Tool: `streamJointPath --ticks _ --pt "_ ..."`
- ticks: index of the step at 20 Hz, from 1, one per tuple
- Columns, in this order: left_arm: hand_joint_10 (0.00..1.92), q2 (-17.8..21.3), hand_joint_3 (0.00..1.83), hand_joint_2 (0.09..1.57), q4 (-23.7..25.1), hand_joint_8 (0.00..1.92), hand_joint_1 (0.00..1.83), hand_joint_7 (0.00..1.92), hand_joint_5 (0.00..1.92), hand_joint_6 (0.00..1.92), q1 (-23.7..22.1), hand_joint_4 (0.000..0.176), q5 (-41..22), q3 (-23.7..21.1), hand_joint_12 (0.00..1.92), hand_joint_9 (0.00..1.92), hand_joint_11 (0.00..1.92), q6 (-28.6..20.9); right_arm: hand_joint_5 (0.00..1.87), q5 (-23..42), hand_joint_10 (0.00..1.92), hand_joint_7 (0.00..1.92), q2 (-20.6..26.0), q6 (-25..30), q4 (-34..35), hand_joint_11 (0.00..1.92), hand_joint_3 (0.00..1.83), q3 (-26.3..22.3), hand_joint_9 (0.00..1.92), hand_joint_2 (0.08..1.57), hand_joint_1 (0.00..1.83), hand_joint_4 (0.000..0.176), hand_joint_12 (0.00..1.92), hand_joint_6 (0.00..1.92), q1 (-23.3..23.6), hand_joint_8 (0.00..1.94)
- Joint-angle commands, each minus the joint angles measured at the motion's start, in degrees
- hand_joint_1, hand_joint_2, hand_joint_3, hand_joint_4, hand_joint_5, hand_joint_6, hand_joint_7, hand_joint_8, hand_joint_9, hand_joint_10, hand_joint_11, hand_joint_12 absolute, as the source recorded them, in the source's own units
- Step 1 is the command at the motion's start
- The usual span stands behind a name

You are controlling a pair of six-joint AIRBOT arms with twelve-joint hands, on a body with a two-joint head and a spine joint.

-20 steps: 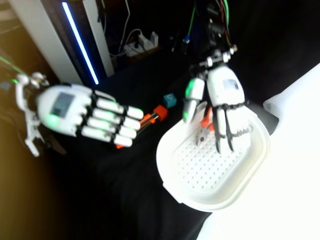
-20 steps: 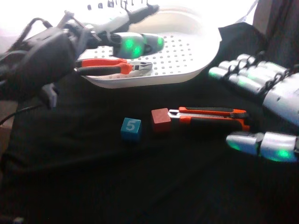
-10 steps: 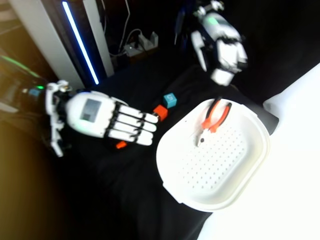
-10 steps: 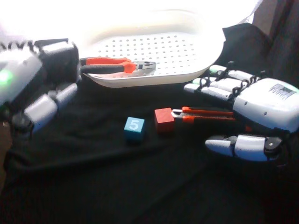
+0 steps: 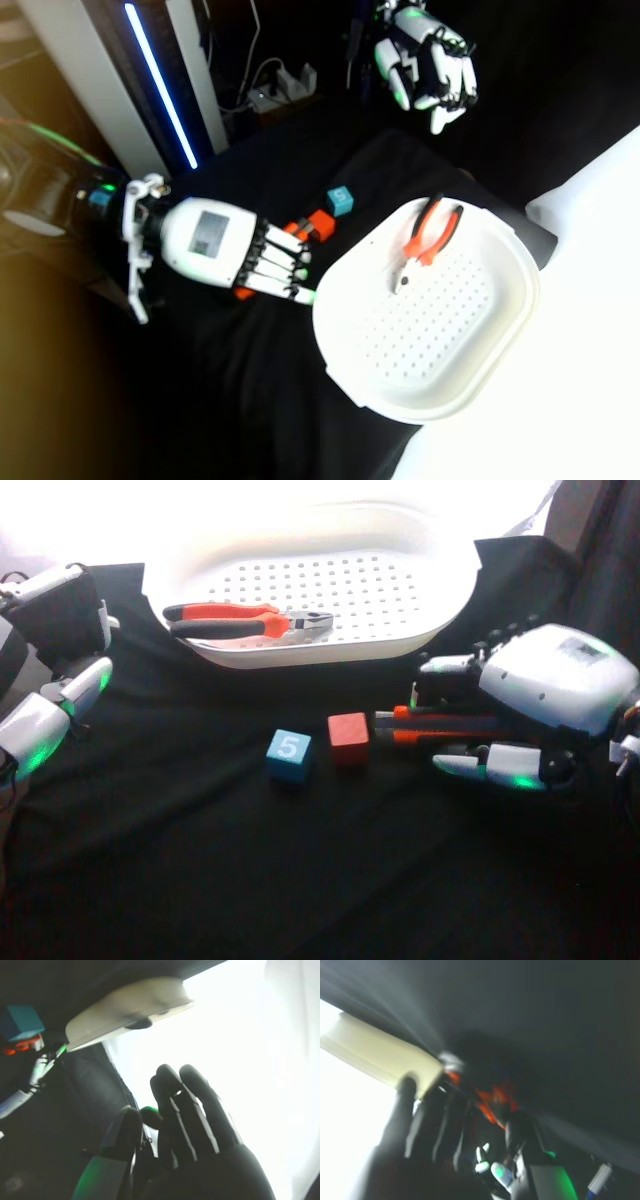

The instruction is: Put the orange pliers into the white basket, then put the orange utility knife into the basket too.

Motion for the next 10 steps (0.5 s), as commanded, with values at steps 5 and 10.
streamJointPath --ticks 5,10 --pt "0.51 0.54 0.00 1.43 0.39 0.00 0.78 0.91 0.46 1.75 0.62 0.012 -8.52 -0.41 1.32 0.92 0.50 -0.48 1.04 15.33 1.92 1.32 4.69 0.01 -2.63 1.37 0.02 -5.20 1.44 1.32 1.26 0.000 1.92 1.92 1.10 1.94" --pt "0.44 0.51 0.00 1.44 -0.19 0.00 0.72 0.89 0.44 1.77 1.49 0.063 -9.46 -0.80 1.30 0.95 0.55 -0.50 0.87 18.82 1.92 1.24 8.71 0.01 -8.39 1.50 0.00 -7.01 1.45 1.28 1.41 0.106 1.92 1.92 9.10 1.94"
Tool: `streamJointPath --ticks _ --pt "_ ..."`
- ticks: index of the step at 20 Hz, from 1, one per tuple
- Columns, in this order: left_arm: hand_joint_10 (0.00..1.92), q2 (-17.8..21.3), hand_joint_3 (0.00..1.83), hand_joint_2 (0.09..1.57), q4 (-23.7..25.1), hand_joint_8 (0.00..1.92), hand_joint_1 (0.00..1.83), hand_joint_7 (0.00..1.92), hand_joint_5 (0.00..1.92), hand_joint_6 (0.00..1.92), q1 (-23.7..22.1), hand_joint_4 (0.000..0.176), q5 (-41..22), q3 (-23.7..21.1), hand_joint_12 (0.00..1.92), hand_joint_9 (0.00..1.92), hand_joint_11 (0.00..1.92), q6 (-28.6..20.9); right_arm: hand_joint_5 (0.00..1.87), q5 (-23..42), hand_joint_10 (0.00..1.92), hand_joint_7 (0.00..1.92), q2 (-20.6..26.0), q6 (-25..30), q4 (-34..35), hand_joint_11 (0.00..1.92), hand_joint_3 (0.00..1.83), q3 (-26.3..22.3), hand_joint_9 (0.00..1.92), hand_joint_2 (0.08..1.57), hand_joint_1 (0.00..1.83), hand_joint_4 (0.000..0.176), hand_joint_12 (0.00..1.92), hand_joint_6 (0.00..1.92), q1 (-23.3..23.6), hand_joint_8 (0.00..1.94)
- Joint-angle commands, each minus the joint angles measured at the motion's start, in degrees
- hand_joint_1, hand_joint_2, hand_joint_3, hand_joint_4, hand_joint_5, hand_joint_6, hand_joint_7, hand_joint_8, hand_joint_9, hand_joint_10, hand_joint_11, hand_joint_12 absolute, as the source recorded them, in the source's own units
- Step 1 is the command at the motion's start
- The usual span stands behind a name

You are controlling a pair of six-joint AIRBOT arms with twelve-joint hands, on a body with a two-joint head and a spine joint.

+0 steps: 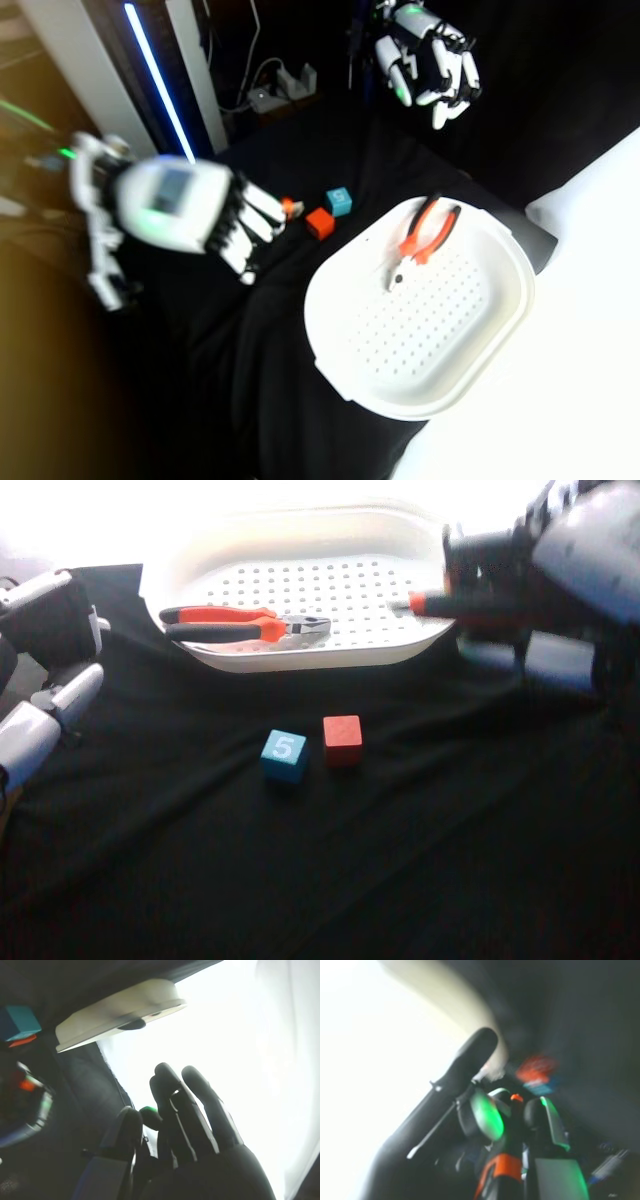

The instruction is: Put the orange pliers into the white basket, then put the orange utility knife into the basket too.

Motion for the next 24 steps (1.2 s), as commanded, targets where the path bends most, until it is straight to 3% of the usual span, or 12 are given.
streamJointPath --ticks 1,11,12,13,14,15,16,17,20,22,23,24 --pt "0.44 0.33 0.00 1.44 0.55 0.00 0.68 0.90 0.43 1.79 -0.33 0.114 -7.28 -0.07 1.29 0.97 0.56 -0.35 0.86 4.31 1.92 1.24 -0.85 0.05 -1.00 1.52 0.00 0.75 1.46 1.26 1.47 0.109 1.92 1.92 1.85 1.94" --pt "0.83 -1.06 0.00 1.44 1.12 0.01 0.70 0.98 0.44 1.77 -0.49 0.090 -6.29 0.89 1.57 0.83 0.45 -1.37 0.93 -32.06 1.92 1.19 -23.56 0.00 -2.02 1.43 0.00 27.18 1.32 1.25 1.22 0.079 1.92 1.92 15.74 1.94" --pt "0.82 -1.06 0.00 1.43 1.12 0.00 0.71 0.96 0.45 1.76 -0.51 0.101 -6.28 0.93 1.56 0.83 0.45 -1.46 0.66 -32.95 1.92 0.90 -24.04 0.00 -2.01 1.19 0.03 27.91 1.07 1.30 1.02 0.000 1.92 1.70 15.74 1.94" --pt "0.78 -1.06 0.00 1.43 1.12 0.00 0.69 0.94 0.44 1.77 -0.52 0.122 -6.33 0.93 1.54 0.85 0.45 -1.51 0.28 -33.15 1.57 0.44 -24.04 0.00 -1.72 0.51 0.01 28.11 0.47 1.24 0.88 0.019 1.89 1.30 15.74 1.32" --pt "0.77 -1.07 0.00 1.43 1.12 0.00 0.68 0.93 0.45 1.76 -0.52 0.134 -6.39 0.93 1.51 0.87 0.48 -1.55 0.16 -33.15 0.75 0.23 -24.03 0.00 -1.28 0.10 0.00 28.17 0.20 1.19 0.75 0.060 1.39 0.38 15.74 0.53" --pt "0.77 -1.11 0.00 1.43 1.12 0.00 0.69 0.93 0.44 1.76 -0.52 0.121 -6.38 0.96 1.51 0.88 0.50 -1.56 0.07 -33.10 0.33 0.19 -24.00 0.00 -1.09 0.02 0.00 28.14 0.12 1.16 0.63 0.095 0.91 0.10 15.75 0.17" --pt "0.80 -1.19 0.00 1.43 1.10 0.00 0.72 0.93 0.45 1.76 -0.52 0.088 -6.38 1.00 1.53 0.86 0.51 -1.60 0.01 -32.87 0.07 0.04 -23.82 0.00 -0.99 0.00 0.00 27.91 0.02 1.14 0.52 0.107 0.20 0.02 15.90 0.03" --pt "0.80 -1.23 0.00 1.43 1.06 0.00 0.74 0.91 0.45 1.76 -0.51 0.051 -6.35 1.03 1.53 0.84 0.54 -1.61 0.00 -32.45 0.01 0.01 -23.29 0.00 -0.99 0.00 0.00 27.37 0.00 1.14 0.44 0.095 0.04 0.00 16.29 0.01" --pt "0.78 -1.15 0.00 1.43 0.95 0.01 0.74 0.91 0.45 1.75 -0.51 0.059 -6.45 0.95 1.55 0.81 0.44 -1.72 0.00 -29.58 0.00 0.00 -20.19 0.00 -1.06 0.00 0.00 24.22 0.00 1.12 0.36 0.089 0.00 0.00 17.34 0.00" --pt "0.69 -0.75 0.00 1.43 1.05 0.02 0.78 0.96 0.46 1.74 -0.61 0.026 -6.56 0.71 1.50 0.72 0.27 -1.78 0.00 -25.68 0.00 0.00 -15.67 0.00 -1.79 0.00 0.00 19.53 0.00 1.12 0.36 0.078 0.00 0.00 17.36 0.00" --pt "0.63 -0.37 0.00 1.41 1.31 0.01 0.78 0.91 0.48 1.72 -0.79 0.048 -6.64 0.50 1.46 0.65 0.20 -1.79 0.00 -22.27 0.00 0.00 -13.12 0.00 -2.08 0.00 0.00 15.68 0.00 1.10 0.36 0.074 0.00 0.00 17.36 0.00" --pt "0.60 -0.08 0.00 1.40 1.54 0.01 0.70 0.88 0.40 0.89 -0.89 0.000 -7.02 0.33 1.48 0.60 0.12 -1.79 0.00 -18.69 0.00 0.00 -8.62 0.01 -2.07 0.00 0.00 12.06 0.00 1.11 0.36 0.067 0.00 0.00 17.22 0.00"
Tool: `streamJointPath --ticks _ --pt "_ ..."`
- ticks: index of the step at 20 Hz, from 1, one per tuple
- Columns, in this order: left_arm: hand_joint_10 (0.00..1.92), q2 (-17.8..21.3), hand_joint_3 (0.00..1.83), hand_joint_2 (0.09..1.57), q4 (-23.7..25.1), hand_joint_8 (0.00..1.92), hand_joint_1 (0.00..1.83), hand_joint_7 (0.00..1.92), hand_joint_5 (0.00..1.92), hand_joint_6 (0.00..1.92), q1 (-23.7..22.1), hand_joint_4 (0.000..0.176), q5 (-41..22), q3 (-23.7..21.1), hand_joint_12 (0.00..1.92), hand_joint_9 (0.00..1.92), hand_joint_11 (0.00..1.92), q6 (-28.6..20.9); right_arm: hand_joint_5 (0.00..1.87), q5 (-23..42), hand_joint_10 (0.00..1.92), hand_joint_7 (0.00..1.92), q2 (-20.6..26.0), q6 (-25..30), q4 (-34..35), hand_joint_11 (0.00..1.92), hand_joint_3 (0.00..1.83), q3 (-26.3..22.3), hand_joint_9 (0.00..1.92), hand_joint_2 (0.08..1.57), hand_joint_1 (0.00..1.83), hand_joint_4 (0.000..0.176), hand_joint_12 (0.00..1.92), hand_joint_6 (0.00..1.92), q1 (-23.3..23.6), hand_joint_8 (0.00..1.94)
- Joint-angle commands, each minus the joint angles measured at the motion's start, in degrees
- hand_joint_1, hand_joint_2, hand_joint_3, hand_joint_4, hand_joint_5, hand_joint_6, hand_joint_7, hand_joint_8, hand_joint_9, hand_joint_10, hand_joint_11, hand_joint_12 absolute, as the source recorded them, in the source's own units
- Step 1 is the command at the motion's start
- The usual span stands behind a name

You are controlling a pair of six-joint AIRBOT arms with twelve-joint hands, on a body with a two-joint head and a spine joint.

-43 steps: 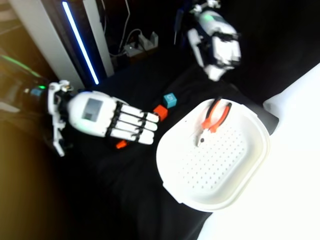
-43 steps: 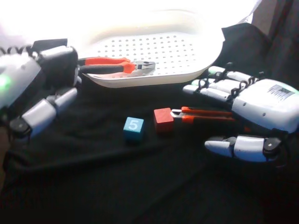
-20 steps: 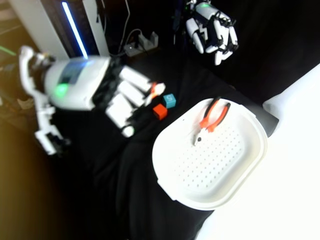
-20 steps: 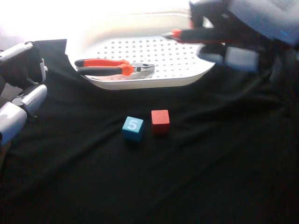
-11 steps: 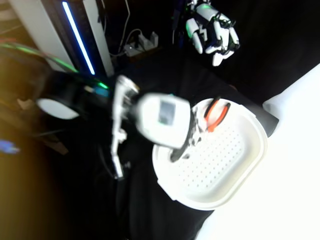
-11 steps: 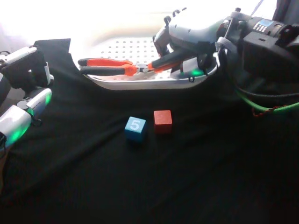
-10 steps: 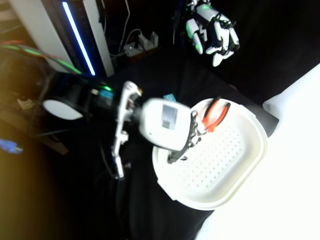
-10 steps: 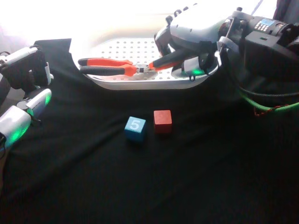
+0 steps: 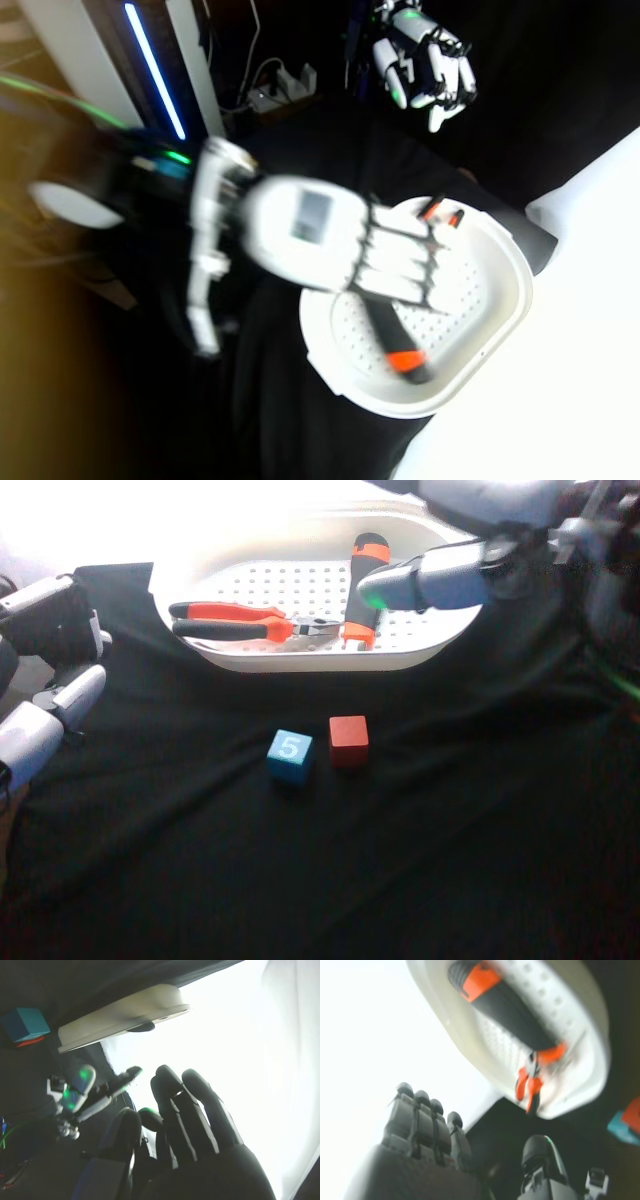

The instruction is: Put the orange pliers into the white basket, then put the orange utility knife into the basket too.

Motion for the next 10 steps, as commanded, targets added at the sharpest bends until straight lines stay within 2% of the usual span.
streamJointPath --ticks 1,2,3,4,5,6,7,8,9,10 --pt "0.55 0.73 0.00 1.38 1.97 0.00 0.74 0.79 0.48 0.45 -0.60 0.000 -7.74 -0.19 1.48 0.56 0.14 -0.47 0.00 12.78 0.00 0.00 2.43 -0.06 -0.16 0.00 0.00 -1.67 0.00 1.12 0.32 0.128 0.00 0.00 -0.09 0.00" --pt "0.44 1.27 0.00 1.38 2.06 0.00 0.73 0.66 0.49 0.20 -0.54 0.000 -8.57 -0.65 1.41 0.50 0.12 -0.46 0.00 19.70 0.00 0.00 7.41 -0.05 -0.25 0.00 0.01 -6.78 0.00 1.15 0.22 0.143 0.00 0.00 -3.80 0.00" --pt "0.33 1.40 0.00 1.38 2.06 0.00 0.70 0.57 0.47 0.08 -0.45 0.000 -8.72 -0.73 1.35 0.48 0.07 -0.46 0.00 21.54 0.00 0.00 8.65 -0.05 -0.19 0.00 0.01 -7.98 0.00 1.15 0.16 0.136 0.00 0.00 -4.84 0.00" --pt "0.18 1.80 0.00 1.37 2.06 0.00 0.69 0.50 0.42 0.02 -0.24 0.000 -9.11 -0.94 1.26 0.46 0.01 -0.45 0.00 25.90 0.00 0.00 11.24 -0.05 0.94 0.00 0.01 -10.40 0.00 1.20 0.16 0.147 0.00 0.00 -7.78 0.00" --pt "0.08 2.10 0.00 1.35 2.08 0.00 0.70 0.46 0.39 0.00 -0.09 0.000 -9.47 -1.10 1.19 0.46 0.00 -0.44 0.00 28.91 0.00 0.00 12.84 -0.05 1.82 0.00 0.01 -12.01 0.00 1.21 0.07 0.142 0.00 0.00 -10.10 0.00" --pt "0.03 2.49 0.00 1.35 2.15 0.00 0.65 0.37 0.30 0.00 0.01 0.000 -10.12 -1.38 1.03 0.40 0.00 -0.39 0.00 34.09 0.00 0.00 14.99 -0.06 3.21 0.00 0.00 -14.25 0.00 1.20 0.13 0.142 0.00 0.00 -13.41 0.00" --pt "0.01 2.84 0.00 1.34 2.27 0.00 0.59 0.27 0.22 0.00 0.15 0.016 -10.77 -1.63 0.84 0.32 0.00 -0.36 0.00 38.52 0.00 0.00 16.84 -0.06 4.84 0.00 0.00 -16.13 0.00 1.18 0.20 0.150 0.00 0.00 -16.64 0.00" --pt "0.00 3.11 0.00 1.33 2.38 0.00 0.51 0.17 0.12 0.00 0.34 0.051 -11.32 -1.78 0.61 0.22 0.00 -0.35 0.00 42.42 0.00 0.00 18.15 -0.06 6.24 0.00 0.00 -17.47 0.00 1.17 0.19 0.112 0.00 0.00 -19.28 0.00" --pt "0.00 3.36 0.00 1.32 2.43 0.00 0.47 0.10 0.08 0.00 0.51 0.079 -11.78 -1.93 0.46 0.15 0.00 -0.34 0.00 44.90 0.00 0.00 19.06 -0.06 7.13 0.00 0.00 -18.42 0.00 1.17 0.18 0.115 0.00 0.00 -21.29 0.00" --pt "0.00 3.76 0.00 1.32 2.49 0.00 0.44 0.05 0.04 0.00 0.79 0.082 -12.45 -2.19 0.27 0.07 0.00 -0.24 0.00 48.53 0.00 0.00 20.14 -0.06 8.46 0.00 0.00 -19.60 0.00 1.15 0.15 0.126 0.00 0.00 -23.91 0.00"
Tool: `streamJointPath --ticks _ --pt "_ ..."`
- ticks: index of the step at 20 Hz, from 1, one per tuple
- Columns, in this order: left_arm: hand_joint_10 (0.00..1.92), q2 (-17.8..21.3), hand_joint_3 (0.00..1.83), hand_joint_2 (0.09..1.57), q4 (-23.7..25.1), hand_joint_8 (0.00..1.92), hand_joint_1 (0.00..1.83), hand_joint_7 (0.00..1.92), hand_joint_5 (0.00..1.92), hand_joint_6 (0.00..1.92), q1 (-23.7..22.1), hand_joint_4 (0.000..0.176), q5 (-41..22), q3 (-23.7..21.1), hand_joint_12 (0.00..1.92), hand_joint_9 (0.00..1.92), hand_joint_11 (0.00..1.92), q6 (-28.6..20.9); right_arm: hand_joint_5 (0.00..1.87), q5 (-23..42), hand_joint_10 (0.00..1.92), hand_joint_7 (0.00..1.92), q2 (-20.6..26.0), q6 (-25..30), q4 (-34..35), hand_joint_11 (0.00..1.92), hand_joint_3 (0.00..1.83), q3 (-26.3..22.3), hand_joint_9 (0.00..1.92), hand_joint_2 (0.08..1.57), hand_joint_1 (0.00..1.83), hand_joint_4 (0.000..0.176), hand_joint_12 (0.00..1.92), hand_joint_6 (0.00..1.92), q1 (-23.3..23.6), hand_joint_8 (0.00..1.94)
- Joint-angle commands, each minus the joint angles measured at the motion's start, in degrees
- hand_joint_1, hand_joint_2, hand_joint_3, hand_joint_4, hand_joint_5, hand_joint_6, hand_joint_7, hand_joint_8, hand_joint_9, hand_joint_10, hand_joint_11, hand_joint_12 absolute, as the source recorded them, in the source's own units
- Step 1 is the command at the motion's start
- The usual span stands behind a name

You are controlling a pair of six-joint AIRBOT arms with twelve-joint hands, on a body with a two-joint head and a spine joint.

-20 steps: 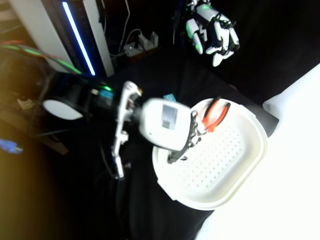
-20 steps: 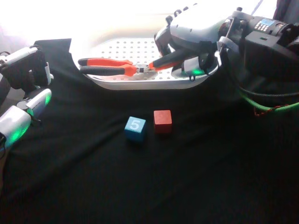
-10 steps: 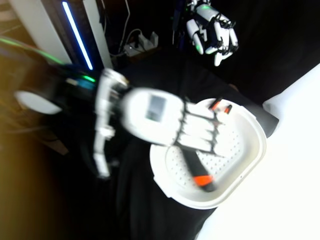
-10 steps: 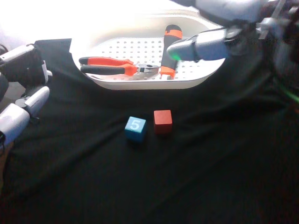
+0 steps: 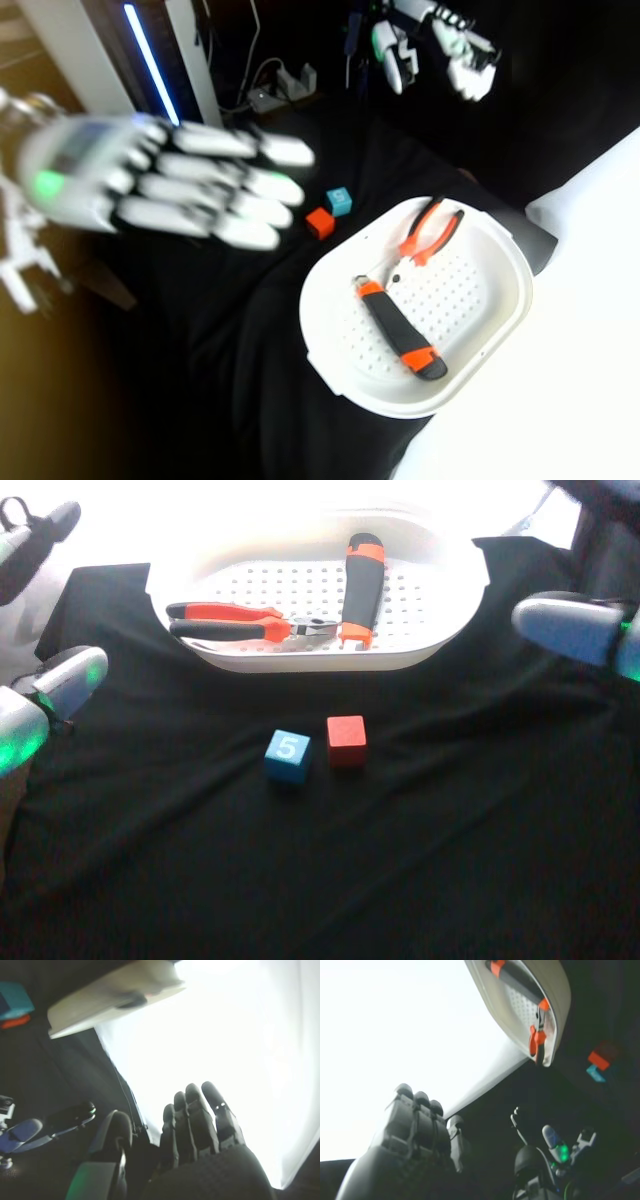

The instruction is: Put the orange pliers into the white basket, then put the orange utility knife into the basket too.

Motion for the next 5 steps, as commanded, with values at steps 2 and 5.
streamJointPath --ticks 2,5 --pt "0.00 1.19 0.00 1.31 1.25 0.00 0.42 0.00 0.00 0.00 0.10 0.097 -8.81 -0.31 0.06 0.01 0.00 0.10 0.00 14.90 0.00 0.00 1.93 0.00 2.52 0.05 0.00 -1.76 0.00 1.14 0.17 0.102 0.02 0.00 -3.22 0.00" --pt "0.00 2.11 0.00 1.28 1.72 0.00 0.26 0.00 0.00 0.00 0.19 0.151 -8.83 -0.77 0.00 0.00 0.00 0.68 0.00 22.06 0.00 0.00 4.15 0.00 4.74 0.00 0.00 -4.04 0.00 1.15 0.26 0.108 0.01 0.00 -8.13 0.00"
